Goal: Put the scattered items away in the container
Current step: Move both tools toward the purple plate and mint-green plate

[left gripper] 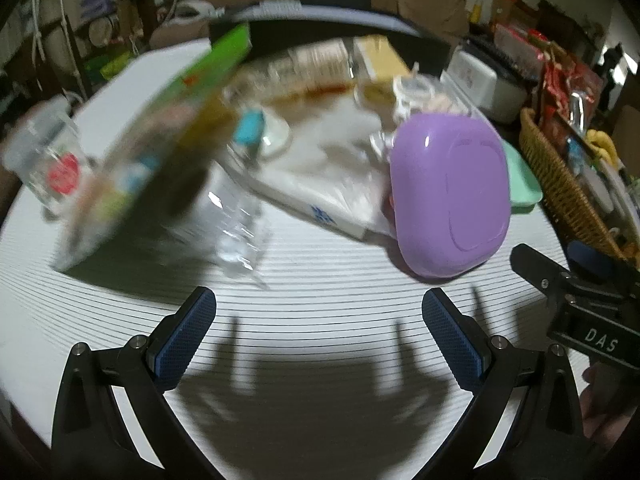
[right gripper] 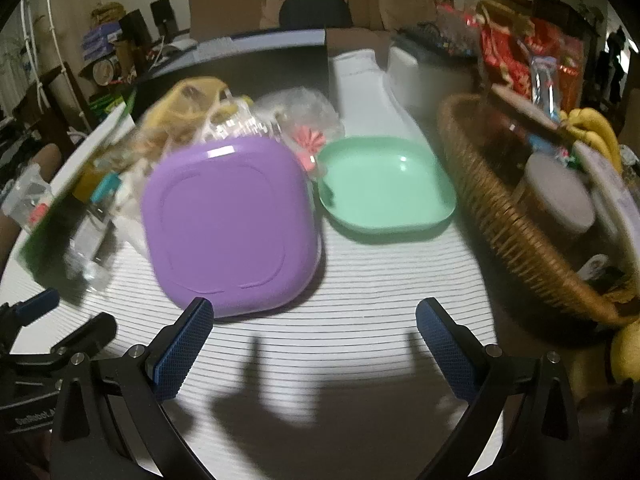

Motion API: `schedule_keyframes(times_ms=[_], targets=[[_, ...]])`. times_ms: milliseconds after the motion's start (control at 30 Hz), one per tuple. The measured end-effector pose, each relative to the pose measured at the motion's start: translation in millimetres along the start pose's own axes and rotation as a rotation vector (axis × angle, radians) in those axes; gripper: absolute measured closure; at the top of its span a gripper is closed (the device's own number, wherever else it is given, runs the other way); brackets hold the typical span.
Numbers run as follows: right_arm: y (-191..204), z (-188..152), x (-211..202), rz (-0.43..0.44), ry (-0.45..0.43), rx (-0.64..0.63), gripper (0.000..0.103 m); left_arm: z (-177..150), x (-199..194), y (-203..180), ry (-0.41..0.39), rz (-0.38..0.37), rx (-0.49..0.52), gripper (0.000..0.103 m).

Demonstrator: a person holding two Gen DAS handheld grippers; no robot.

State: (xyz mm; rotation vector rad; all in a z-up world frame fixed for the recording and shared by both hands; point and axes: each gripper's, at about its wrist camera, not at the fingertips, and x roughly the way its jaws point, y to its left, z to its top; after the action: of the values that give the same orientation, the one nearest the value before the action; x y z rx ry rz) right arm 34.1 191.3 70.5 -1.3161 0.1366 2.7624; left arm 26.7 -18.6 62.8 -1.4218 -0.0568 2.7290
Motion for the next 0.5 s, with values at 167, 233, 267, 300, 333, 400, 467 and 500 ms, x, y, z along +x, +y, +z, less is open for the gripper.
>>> schedule_keyframes(times_ms=[167, 233, 267, 300, 333, 400, 467, 500], targets=[[16.4, 19.1, -29.2, -0.002, -0.032, -0.018, 0.000, 16.5, -35.7, 21.9, -0.043, 0.024, -0.013, 0.000], [26.5, 25.7, -43.1, 0.002, -0.052, -0.027, 0.000, 22.2, -48.6, 33.8, -0.062, 0.037, -0.013, 0.000], [30.7, 26.8, -49.1, 0.005, -0.060, -0.029, 0.000, 26.9, -55.6, 38.3, -0.072, 0.046, -0.012, 0.000], [35.9, 27.4, -54.2, 0.006, -0.067, -0.032, 0.000, 29.8, -61.6, 42.8, -0.081, 0.053, -0.013, 0.000], [41.4, 30.3, -60.3, 0.008, -0.075, -0.036, 0.000, 31.9, -67.0, 47.7, -0.089, 0.056, -0.017, 0.000], [48.0, 33.2, -67.6, 0.010, -0.082, -0.038, 0.000, 37.2, -77.0, 57.5, -0.101, 0.063, -0.025, 0.000], [55.5, 37.4, -74.4, 0.014, -0.086, -0.039, 0.000, 41.1, -86.4, 66.8, -0.112, 0.068, -0.029, 0.000], [59.2, 39.1, -77.9, 0.017, -0.091, -0.038, 0.000, 42.3, -90.1, 70.3, -0.118, 0.072, -0.031, 0.000]])
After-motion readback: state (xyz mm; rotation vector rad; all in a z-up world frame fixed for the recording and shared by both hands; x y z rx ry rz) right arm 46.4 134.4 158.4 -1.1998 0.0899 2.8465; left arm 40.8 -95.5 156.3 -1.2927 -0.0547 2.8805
